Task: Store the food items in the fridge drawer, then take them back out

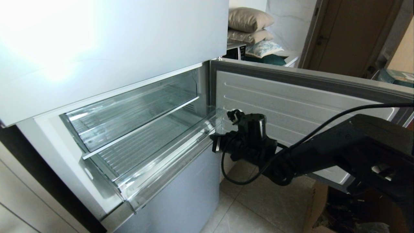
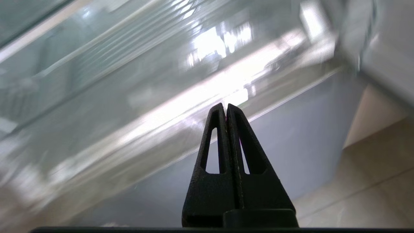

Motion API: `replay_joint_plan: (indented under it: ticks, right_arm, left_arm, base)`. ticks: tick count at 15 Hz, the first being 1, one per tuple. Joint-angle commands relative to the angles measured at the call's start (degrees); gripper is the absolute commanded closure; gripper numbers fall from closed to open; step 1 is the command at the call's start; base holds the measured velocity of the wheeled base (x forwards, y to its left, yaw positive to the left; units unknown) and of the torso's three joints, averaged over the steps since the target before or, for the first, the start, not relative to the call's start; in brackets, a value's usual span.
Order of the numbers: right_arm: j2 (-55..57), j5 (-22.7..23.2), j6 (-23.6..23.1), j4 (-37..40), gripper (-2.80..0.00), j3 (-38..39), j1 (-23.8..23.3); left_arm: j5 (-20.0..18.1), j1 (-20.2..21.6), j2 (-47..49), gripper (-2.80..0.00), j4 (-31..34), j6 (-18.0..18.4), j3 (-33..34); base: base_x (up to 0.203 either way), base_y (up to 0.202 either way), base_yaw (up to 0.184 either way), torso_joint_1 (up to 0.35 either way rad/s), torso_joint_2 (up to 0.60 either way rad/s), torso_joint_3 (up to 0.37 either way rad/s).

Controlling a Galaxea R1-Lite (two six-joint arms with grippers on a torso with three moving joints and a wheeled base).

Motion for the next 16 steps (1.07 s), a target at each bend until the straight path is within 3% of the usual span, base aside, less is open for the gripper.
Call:
replay_joint_plan:
  ticks: [1,5,9,11,12,15,16]
  right_arm:
    - [-9.3,-0.2,0.5,-0.3,0.0,7.0,1.6]
    - [-33.0,-2.7,0.1,0.8,0.0,26.2,5.9]
    - [-57.4,-13.0,-6.6,5.7,0.0,46.7,6.3]
    - [-69.7,-14.1,-13.6,8.6,0.0,55.9,0.1]
    - [-76.4,-12.7,-16.7,11.9,0.0,58.9,-5.7]
    - [-95.2,-5.3,-21.9,25.1,0.0,65.1,-23.5]
    - [-100.9,-2.9,-23.1,28.2,0.0,67.7,-27.5]
  left_arm:
    - [0.0,0.0,0.0,0.0,0.0,-0.1,0.0]
    - [0.0,0.0,0.0,0.0,0.0,0.0,0.0]
    - [0.0,0.0,0.0,0.0,0.0,0.0,0.0]
    - [0.0,0.0,0.0,0.0,0.0,0.0,0.1]
    - [0.0,0.0,0.0,0.0,0.0,0.0,0.0]
    - [0.0,0.0,0.0,0.0,0.0,0.0,0.0]
    - [0.0,0.0,0.0,0.0,0.0,0.0,0.1]
  base:
    - [0.0,0.0,0.0,0.0,0.0,0.0]
    - [0.0,0.0,0.0,0.0,0.0,0.0]
    - [0.0,0.0,0.0,0.0,0.0,0.0]
    - [0.0,0.0,0.0,0.0,0.0,0.0]
    - [0.0,0.0,0.0,0.0,0.0,0.0]
    - [0.0,0.0,0.0,0.0,0.0,0.0]
    - [0.0,0.0,0.0,0.0,0.0,0.0]
